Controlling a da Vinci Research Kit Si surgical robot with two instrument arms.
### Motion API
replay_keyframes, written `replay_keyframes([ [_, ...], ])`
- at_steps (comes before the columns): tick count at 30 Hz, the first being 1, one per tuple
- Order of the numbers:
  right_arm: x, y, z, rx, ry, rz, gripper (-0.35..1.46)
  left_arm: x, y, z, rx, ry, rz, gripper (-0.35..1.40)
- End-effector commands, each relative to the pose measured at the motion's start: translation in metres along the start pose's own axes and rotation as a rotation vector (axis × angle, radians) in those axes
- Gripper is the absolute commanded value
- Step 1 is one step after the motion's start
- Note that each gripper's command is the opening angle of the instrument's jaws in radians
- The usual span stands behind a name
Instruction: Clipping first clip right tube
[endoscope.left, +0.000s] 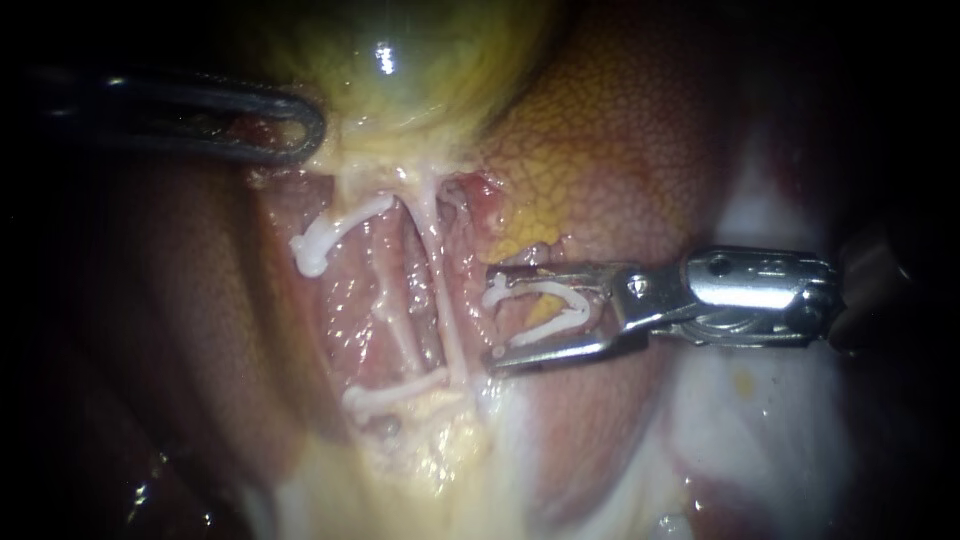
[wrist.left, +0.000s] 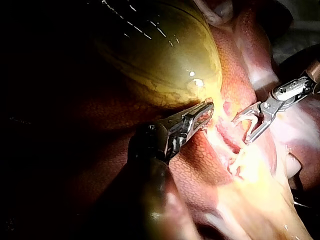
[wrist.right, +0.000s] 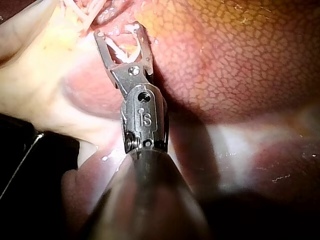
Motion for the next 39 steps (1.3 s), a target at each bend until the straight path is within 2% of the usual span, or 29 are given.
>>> replay_keyframes([
  [1, 0.0, -0.0001, -0.0001, 0.001, 0.0, 0.0, 0.45, 0.0001, 0.0, 0.0001, 0.0, 0.0, 0.0, -0.35],
  [6, 0.0006, -0.0008, -0.0005, 0.009, 0.0, 0.002, 0.45, 0.0001, 0.0001, 0.0, 0.0, 0.0, 0.0, -0.35],
  [19, 0.0039, -0.0035, -0.0016, 0.028, -0.001, 0.029, 0.45, 0.0002, 0.0003, 0.0001, -0.002, -0.001, 0.001, -0.35],
  [30, 0.004, -0.0031, 0.0004, 0.02, -0.002, 0.057, 0.46, 0.0002, 0.0003, 0.0001, -0.002, -0.001, 0.002, -0.35],
  [39, 0.004, -0.0031, 0.0023, 0.06, 0.001, 0.077, 0.46, 0.0002, 0.0003, 0.0001, -0.002, -0.001, 0.002, -0.35],
])
